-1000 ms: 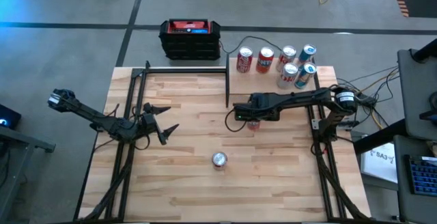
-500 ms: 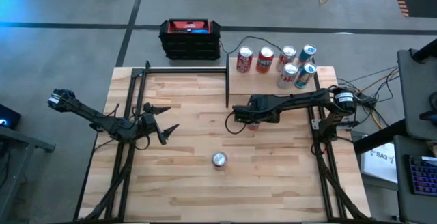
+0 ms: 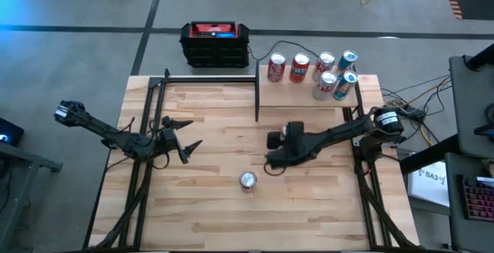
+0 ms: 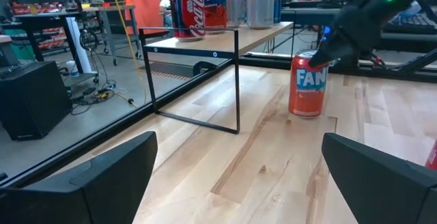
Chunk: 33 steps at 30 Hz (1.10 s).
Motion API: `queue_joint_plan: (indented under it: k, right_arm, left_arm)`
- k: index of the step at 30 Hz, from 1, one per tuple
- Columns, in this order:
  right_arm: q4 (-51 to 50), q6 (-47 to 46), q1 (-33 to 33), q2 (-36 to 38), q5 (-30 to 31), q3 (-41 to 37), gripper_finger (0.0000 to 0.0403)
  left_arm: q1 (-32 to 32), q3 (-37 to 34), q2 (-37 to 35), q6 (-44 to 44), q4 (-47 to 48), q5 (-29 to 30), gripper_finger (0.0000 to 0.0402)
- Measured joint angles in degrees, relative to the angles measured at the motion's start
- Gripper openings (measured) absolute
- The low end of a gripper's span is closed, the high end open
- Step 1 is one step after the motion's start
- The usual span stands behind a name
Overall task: Place canned beverage on shelf
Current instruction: Put the red soda can on the shelf aligned with the other red soda can
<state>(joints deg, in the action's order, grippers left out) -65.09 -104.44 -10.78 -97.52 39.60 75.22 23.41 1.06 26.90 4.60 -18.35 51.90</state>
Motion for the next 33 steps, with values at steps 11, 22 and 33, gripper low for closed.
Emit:
queue_joint_plan:
  k: [11, 22, 33]
  right_arm:
    - [-1.89, -10.86, -5.32, -11.61, 15.51, -0.26, 0.0383]
    - [-3.37, -20.88, -5.44, -21.09, 22.43, 0.34, 0.0383]
    - [-5.1, -24.63, -3.68, -21.15, 18.92, 1.2, 0.0345]
  left_arm:
    - [0.01, 0.0, 0.02, 0.0, 0.0, 0.0, 0.04]
    - [0.0, 0.0, 0.01, 0.0, 0.0, 0.0, 0.04]
    - [-0.01, 0.0, 0.02, 0.0, 0.0, 0.0, 0.04]
